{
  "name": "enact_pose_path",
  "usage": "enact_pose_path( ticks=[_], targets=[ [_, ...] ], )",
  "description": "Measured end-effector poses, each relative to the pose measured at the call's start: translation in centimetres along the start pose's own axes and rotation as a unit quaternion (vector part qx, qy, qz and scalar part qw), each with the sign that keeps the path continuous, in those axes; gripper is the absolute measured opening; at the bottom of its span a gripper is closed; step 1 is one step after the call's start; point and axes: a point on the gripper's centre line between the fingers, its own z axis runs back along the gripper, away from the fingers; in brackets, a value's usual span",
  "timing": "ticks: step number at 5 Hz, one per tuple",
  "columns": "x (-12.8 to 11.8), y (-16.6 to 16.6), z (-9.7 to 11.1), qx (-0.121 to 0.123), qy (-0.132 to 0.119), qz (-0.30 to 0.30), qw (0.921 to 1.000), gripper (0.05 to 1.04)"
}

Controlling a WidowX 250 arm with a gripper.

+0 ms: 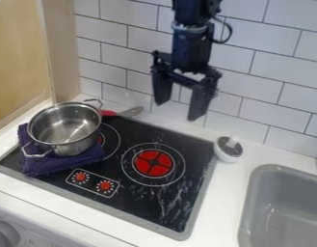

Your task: Move the silver pot to the lower part of the right burner

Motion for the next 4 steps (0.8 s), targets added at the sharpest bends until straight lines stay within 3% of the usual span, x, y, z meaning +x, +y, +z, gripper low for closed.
enact_pose_path(
  ticks=[1, 3, 4],
  targets=[
    [-1.4, 3.4, 1.3, 0.001, -0.030, 0.047, 0.9984, 0.999],
    [-4.3, 6.2, 0.7, 0.023, -0.040, 0.075, 0.9961, 0.999],
    [-5.7, 6.3, 0.1, 0.019, -0.033, 0.063, 0.9973, 0.999]
  ],
)
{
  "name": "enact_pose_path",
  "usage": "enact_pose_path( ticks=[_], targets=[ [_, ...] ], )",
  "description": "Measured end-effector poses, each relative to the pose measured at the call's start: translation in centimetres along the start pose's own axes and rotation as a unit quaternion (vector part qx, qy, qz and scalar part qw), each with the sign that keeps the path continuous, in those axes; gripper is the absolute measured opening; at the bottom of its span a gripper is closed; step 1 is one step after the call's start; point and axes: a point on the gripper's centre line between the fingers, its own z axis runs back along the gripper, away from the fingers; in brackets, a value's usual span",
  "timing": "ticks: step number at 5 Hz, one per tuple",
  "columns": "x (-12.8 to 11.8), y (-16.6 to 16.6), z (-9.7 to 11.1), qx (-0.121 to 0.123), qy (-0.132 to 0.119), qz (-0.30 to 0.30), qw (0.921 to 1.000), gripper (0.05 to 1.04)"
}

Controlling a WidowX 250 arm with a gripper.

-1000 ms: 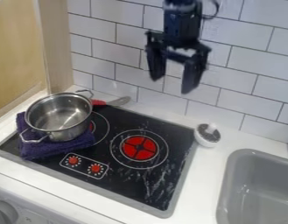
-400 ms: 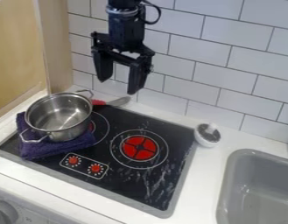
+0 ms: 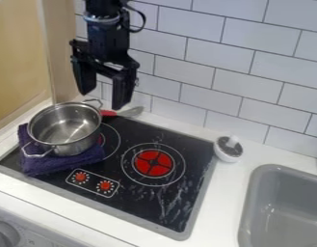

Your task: Move the silver pot to the lower part of the right burner

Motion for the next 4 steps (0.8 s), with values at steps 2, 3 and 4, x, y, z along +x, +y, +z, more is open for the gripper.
enact_pose_path(
  ticks=[2, 3, 4],
  targets=[
    [-2.1, 1.0, -0.8, -0.008, 0.000, 0.017, 0.9998, 0.999],
    [-2.2, 0.7, -1.3, -0.017, -0.003, 0.007, 0.9998, 0.999],
    [-2.2, 0.7, -2.4, -0.022, 0.004, 0.002, 0.9997, 0.999]
  ],
)
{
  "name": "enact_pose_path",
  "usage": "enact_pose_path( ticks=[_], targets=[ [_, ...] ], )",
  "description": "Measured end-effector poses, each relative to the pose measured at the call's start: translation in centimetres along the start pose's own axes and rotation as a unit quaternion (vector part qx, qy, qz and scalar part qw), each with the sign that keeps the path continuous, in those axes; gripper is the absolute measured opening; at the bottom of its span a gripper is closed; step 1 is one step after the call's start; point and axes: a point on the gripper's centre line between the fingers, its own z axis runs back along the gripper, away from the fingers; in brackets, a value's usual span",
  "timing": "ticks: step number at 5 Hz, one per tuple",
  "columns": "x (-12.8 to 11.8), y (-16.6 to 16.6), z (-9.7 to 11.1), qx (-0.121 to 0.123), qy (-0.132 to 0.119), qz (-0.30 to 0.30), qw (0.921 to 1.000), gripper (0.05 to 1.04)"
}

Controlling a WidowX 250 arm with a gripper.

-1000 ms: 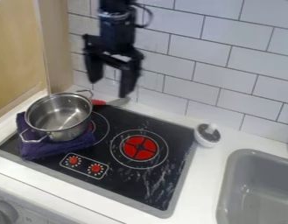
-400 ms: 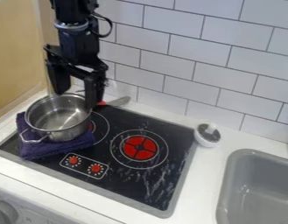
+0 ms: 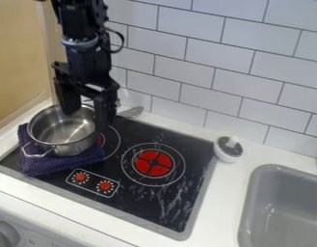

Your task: Move the silver pot to the lower part of the right burner

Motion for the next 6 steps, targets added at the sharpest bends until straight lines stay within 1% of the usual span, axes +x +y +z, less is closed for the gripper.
enact_pose_path(
  ticks=[1, 2, 4, 5, 6],
  targets=[
    [0.2, 0.0, -1.3, -0.005, 0.005, -0.003, 1.0000, 0.999],
    [0.3, 0.0, -2.1, -0.006, 0.010, 0.001, 0.9999, 0.945],
    [0.5, 0.6, -3.1, 0.011, 0.015, 0.005, 0.9998, 0.328],
    [0.6, 0.5, -3.3, 0.011, 0.013, 0.004, 0.9999, 0.144],
    [0.6, 0.5, -3.3, 0.011, 0.013, 0.002, 0.9999, 0.074]
  ],
)
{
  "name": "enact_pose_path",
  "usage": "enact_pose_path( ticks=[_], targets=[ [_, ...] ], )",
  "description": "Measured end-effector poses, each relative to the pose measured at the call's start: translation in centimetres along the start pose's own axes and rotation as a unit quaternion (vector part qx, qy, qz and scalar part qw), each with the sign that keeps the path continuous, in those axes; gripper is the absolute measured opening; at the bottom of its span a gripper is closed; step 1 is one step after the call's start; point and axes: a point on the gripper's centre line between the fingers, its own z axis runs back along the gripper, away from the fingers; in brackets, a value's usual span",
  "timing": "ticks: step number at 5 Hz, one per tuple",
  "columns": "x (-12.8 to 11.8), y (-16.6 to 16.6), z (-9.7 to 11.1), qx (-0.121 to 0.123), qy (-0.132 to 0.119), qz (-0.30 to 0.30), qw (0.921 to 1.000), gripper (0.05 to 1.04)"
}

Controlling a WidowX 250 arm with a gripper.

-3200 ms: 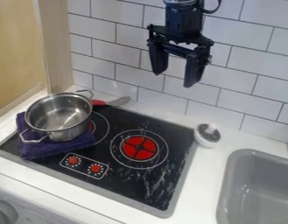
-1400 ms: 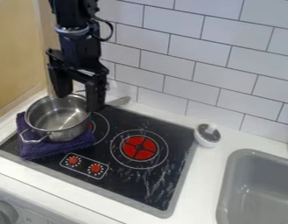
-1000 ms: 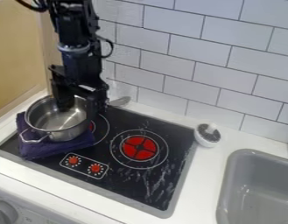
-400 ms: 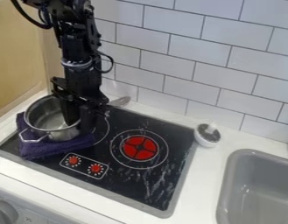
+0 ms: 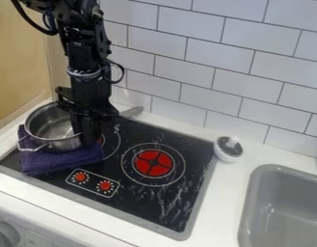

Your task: Move the silver pot to the lower part of the right burner

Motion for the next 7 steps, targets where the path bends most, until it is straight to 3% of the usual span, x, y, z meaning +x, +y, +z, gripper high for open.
enact_pose_path(
  ticks=[2, 4, 5, 7],
  targets=[
    [0.1, -0.4, 0.0, -0.010, -0.003, 0.005, 0.9999, 0.069],
    [-0.1, -1.7, 3.2, -0.021, -0.049, -0.005, 0.9986, 0.056],
    [-0.9, -3.5, 4.6, -0.040, -0.070, -0.028, 0.9964, 0.055],
    [-3.7, -7.6, 5.0, -0.029, -0.073, -0.118, 0.9899, 0.055]
  ],
)
